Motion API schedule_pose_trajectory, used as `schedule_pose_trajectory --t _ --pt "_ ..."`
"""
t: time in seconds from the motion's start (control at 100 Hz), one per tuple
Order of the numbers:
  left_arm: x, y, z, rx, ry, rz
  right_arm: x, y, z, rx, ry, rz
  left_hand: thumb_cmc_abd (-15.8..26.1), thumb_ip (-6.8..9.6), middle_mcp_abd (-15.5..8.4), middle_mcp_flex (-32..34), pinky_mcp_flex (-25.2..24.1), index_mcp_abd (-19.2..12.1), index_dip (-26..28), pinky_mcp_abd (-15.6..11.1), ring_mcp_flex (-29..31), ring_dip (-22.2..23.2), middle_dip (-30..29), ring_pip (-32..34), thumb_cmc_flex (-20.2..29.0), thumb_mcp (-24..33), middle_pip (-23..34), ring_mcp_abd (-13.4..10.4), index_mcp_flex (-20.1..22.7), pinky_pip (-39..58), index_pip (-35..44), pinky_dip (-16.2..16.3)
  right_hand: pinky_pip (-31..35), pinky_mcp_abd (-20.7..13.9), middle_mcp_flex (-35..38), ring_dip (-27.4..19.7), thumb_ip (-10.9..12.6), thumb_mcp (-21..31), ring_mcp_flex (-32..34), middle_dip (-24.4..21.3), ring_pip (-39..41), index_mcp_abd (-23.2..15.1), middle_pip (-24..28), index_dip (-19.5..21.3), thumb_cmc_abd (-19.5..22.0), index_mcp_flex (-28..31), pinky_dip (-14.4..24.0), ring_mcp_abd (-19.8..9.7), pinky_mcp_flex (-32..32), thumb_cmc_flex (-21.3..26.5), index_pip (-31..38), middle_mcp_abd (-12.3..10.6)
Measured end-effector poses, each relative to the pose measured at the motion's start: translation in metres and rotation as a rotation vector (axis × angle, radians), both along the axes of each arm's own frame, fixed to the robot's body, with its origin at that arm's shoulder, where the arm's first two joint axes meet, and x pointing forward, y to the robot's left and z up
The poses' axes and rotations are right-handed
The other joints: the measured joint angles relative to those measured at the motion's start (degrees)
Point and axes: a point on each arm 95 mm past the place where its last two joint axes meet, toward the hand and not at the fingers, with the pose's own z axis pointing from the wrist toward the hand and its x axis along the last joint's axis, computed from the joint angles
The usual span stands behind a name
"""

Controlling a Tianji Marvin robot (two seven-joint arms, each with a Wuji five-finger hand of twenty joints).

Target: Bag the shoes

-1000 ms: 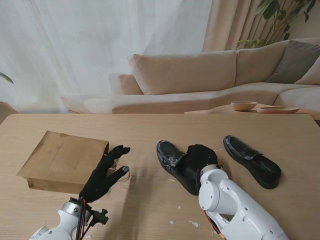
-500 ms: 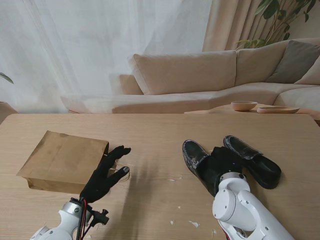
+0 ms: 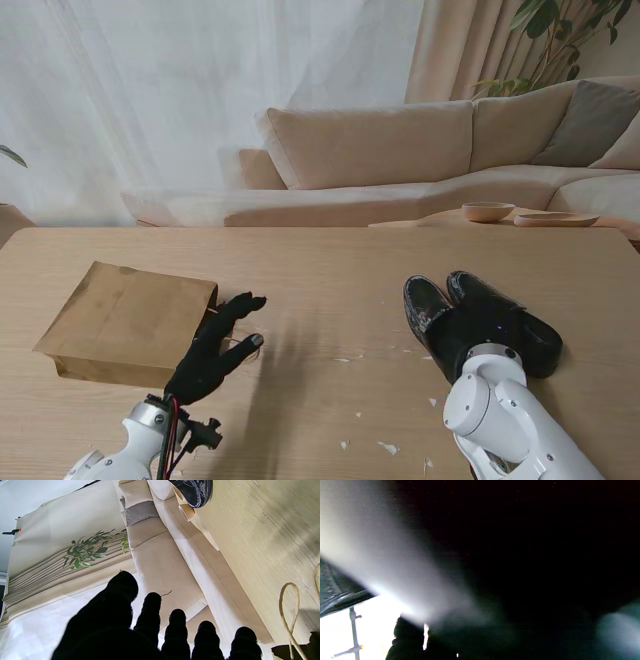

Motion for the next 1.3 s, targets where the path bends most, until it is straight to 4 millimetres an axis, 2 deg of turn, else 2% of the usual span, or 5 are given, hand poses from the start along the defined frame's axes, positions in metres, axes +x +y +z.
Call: schedule_pose_trajectory --t 0.5,0.68,0.84,1.09,1.3 --pt "0.001 -0.009 -0.003 0.027 0.016 -0.002 -0.012 -0.022 -0.005 -0.068 -0.009 -0.076 0.00 0.00 0.00 0.00 0.00 0.00 0.00 0.00 0.00 0.00 0.00 0.00 0.00 0.00 0.00 0.00 0.00 0.00 0.54 0.00 0.01 -2.13 -13.28 -0.38 0.01 -1.21 -9.07 0.01 -0.61 -0.93 1.60 0.10 0.00 0.00 1.43 -1.31 -5.23 0.74 0.02 -0.10" --pt "0.001 -0.008 -0.003 0.027 0.016 -0.003 -0.012 -0.029 -0.009 -0.099 0.004 -0.075 0.00 0.00 0.00 0.00 0.00 0.00 0.00 0.00 0.00 0.00 0.00 0.00 0.00 0.00 0.00 0.00 0.00 0.00 0.60 0.00 -4.38 -2.27 -16.83 -5.95 0.00 -8.71 -9.08 -1.29 -11.31 -10.67 0.91 0.10 0.69 1.08 1.43 -2.66 -7.59 0.74 -5.82 -1.59" --pt "0.001 -0.008 -0.003 0.027 0.016 -0.003 -0.011 -0.036 -0.012 -0.145 0.019 -0.057 0.00 0.00 0.00 0.00 0.00 0.00 0.00 0.00 0.00 0.00 0.00 0.00 0.00 0.00 0.00 0.00 0.00 0.00 0.61 0.00 -7.00 -2.42 -16.83 -7.31 -3.44 -12.01 -9.08 -3.70 -14.13 -17.07 -0.95 0.09 1.59 1.68 1.45 -2.79 -8.45 0.47 -10.51 -3.07" --pt "0.001 -0.008 -0.003 0.028 0.016 -0.002 -0.011 -0.047 -0.016 -0.154 0.047 -0.051 0.00 0.00 0.00 0.00 0.00 0.00 0.00 0.00 0.00 0.00 0.01 0.00 0.00 0.00 0.00 0.00 0.00 0.00 0.61 0.00 -8.39 -2.83 -16.83 -7.79 -4.21 -12.97 -9.08 -4.84 -15.00 -20.06 -2.84 -0.12 2.14 1.81 1.45 -2.87 -9.11 -0.07 -12.31 -4.41" --pt "0.001 -0.009 -0.003 0.030 0.017 -0.002 -0.008 -0.050 -0.020 -0.119 0.065 -0.064 0.00 0.00 0.00 0.00 0.00 0.00 0.00 0.00 0.00 0.00 0.02 0.00 0.00 0.00 0.00 0.00 0.00 0.00 0.61 0.00 -10.50 -2.85 -16.83 -9.03 -4.04 -5.27 -9.08 -6.95 -17.88 -25.79 -9.50 -16.11 2.20 -7.16 2.57 -2.89 -9.34 -3.96 -10.84 -5.26"
